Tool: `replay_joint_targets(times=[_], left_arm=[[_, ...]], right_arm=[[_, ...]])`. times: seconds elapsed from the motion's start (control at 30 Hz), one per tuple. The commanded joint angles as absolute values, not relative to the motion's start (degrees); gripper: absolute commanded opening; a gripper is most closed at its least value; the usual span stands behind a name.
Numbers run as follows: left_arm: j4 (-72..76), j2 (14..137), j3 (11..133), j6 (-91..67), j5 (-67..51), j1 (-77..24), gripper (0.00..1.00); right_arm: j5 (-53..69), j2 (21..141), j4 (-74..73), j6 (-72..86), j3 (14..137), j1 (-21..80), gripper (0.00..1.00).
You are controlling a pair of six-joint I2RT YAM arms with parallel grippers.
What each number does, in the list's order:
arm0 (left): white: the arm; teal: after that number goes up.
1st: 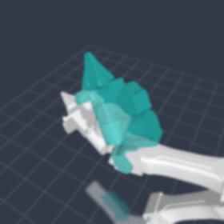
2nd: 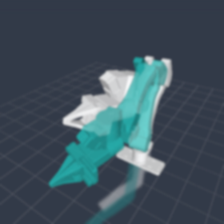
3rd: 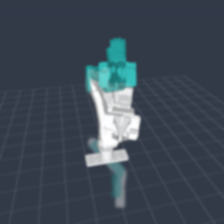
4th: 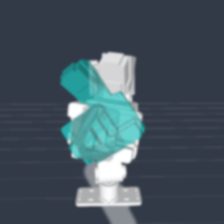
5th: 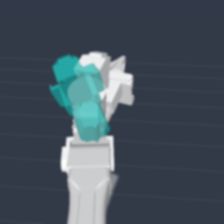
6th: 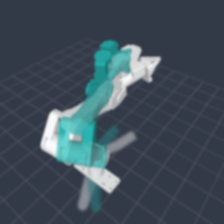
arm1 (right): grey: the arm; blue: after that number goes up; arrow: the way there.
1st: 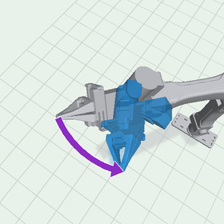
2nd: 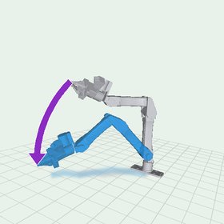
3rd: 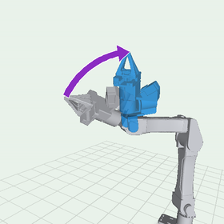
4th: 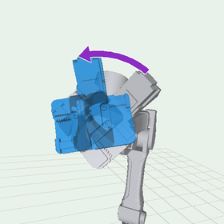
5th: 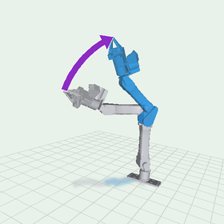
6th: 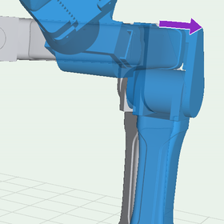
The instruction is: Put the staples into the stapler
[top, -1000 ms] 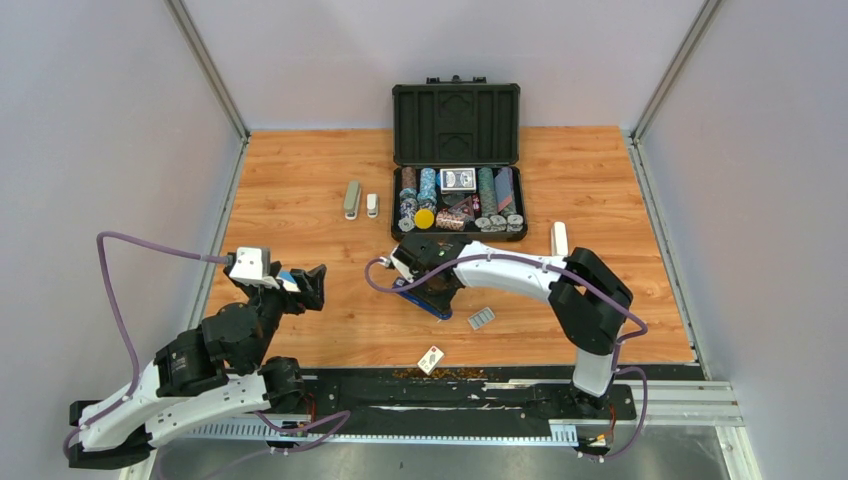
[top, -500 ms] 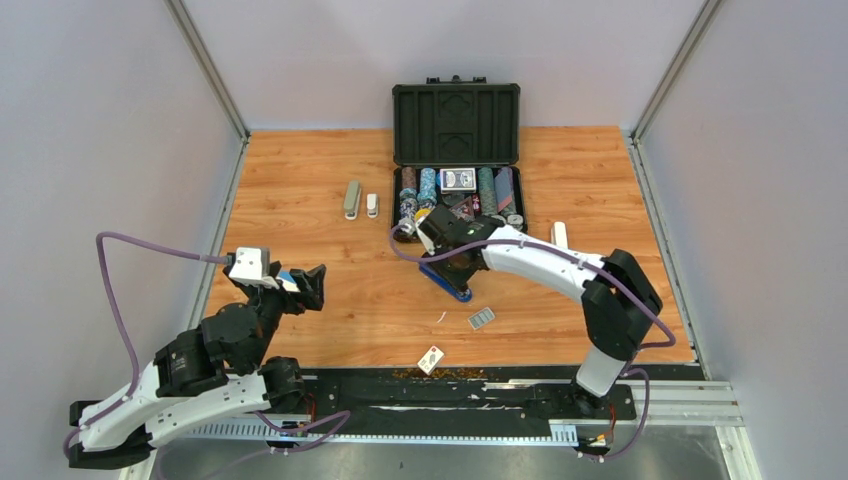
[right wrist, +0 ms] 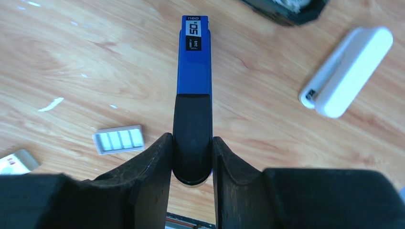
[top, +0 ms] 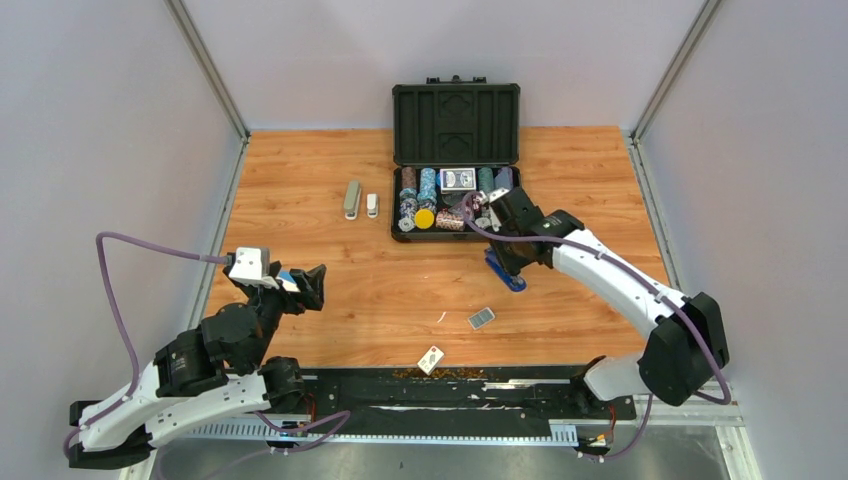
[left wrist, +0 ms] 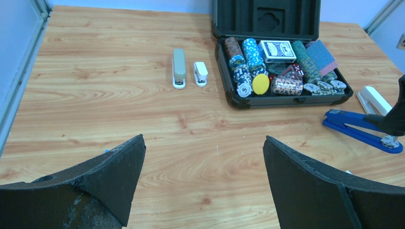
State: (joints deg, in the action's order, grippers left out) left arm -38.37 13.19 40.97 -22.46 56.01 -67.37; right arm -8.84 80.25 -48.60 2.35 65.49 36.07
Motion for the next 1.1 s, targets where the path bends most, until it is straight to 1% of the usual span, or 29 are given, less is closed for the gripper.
replay_joint_targets(times=[0.0, 0.17, 0.33, 0.47, 0.83, 0.9, 0.97, 1.0, 1.07], left_arm=[[-36.94, 13.76, 40.63, -22.59, 56.22, -67.53, 1.0], [-36.74, 14.05, 40.62, -22.36, 56.08, -67.52, 1.0], [-36.8, 14.13, 40.61, -22.33, 56.07, -67.51, 1.0], [-36.87, 13.98, 40.67, -22.5, 56.07, -67.52, 1.0], [-37.33, 13.72, 40.69, -22.68, 56.34, -67.51, 1.0], [-37.3, 13.77, 40.69, -22.68, 56.29, -67.54, 1.0], [-37.4, 13.8, 40.72, -22.62, 56.32, -67.54, 1.0], [-37.5, 13.75, 40.7, -22.67, 56.32, -67.5, 1.0], [-37.69, 13.72, 40.78, -22.76, 56.41, -67.52, 1.0]], right_arm=[[-11.18, 77.12, -46.98, 4.65, 60.9, 33.72, 0.0], [-13.49, 76.12, -44.01, 6.68, 55.42, 29.74, 0.0], [-15.49, 75.15, -40.69, 9.18, 52.29, 24.95, 0.0], [-14.79, 75.69, -37.15, 9.59, 50.49, 21.15, 0.0], [-12.23, 82.02, -27.55, 9.68, 52.03, 15.27, 0.01], [-11.7, 83.44, -27.09, 9.5, 52.9, 14.99, 0.05], [-11.04, 83.75, -27.09, 9.61, 53.64, 14.96, 0.12], [-10.54, 83.24, -27.14, 9.85, 53.6, 14.98, 0.17], [-9.58, 80.83, -27.2, 10.31, 53.14, 15.02, 0.35]])
